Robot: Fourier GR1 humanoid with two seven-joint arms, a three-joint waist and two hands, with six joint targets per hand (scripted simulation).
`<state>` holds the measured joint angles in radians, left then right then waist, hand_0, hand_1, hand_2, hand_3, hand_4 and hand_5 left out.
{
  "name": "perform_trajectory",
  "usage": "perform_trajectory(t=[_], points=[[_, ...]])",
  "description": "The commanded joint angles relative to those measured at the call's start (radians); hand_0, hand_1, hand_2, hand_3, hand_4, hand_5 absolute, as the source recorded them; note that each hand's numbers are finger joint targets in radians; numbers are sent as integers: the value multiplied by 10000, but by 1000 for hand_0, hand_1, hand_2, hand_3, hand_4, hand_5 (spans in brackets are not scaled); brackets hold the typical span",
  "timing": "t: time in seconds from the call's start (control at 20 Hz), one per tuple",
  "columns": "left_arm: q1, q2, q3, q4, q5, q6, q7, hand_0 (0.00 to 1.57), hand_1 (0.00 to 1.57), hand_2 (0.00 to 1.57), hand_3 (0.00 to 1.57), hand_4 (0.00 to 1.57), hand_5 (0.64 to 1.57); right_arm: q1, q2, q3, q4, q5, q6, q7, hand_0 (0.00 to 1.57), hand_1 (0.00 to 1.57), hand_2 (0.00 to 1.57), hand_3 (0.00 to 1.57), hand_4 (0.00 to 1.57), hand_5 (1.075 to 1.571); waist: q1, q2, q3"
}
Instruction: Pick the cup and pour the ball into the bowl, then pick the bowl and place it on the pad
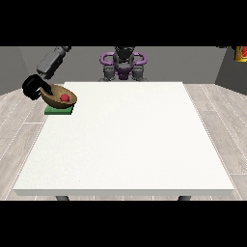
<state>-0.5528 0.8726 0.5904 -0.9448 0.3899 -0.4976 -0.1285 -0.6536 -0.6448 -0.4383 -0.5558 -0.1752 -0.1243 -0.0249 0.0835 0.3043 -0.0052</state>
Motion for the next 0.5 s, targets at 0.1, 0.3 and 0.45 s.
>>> perform_trajectory(t=[0.1, 0.3, 0.45], points=[[-89, -23, -162, -226, 213, -47, 356, 0, 0, 0, 0, 1208, 1569, -31, -128, 772, 338, 613, 663, 236, 0, 0, 0, 0, 0, 1410, 172, -145, 58], [-65, -945, -815, -1622, 310, 638, 1172, 0, 0, 0, 0, 1190, 1569, -378, -460, 628, 886, 589, 715, 602, 0, 0, 0, 0, 0, 1395, 378, -789, 67], [573, -1217, -1087, -800, -383, 926, 1028, 0, 0, 0, 0, 1190, 1569, -508, -504, 1201, 167, 859, 977, 1744, 0, 0, 0, 0, 200, 1375, -142, -2124, 43]])
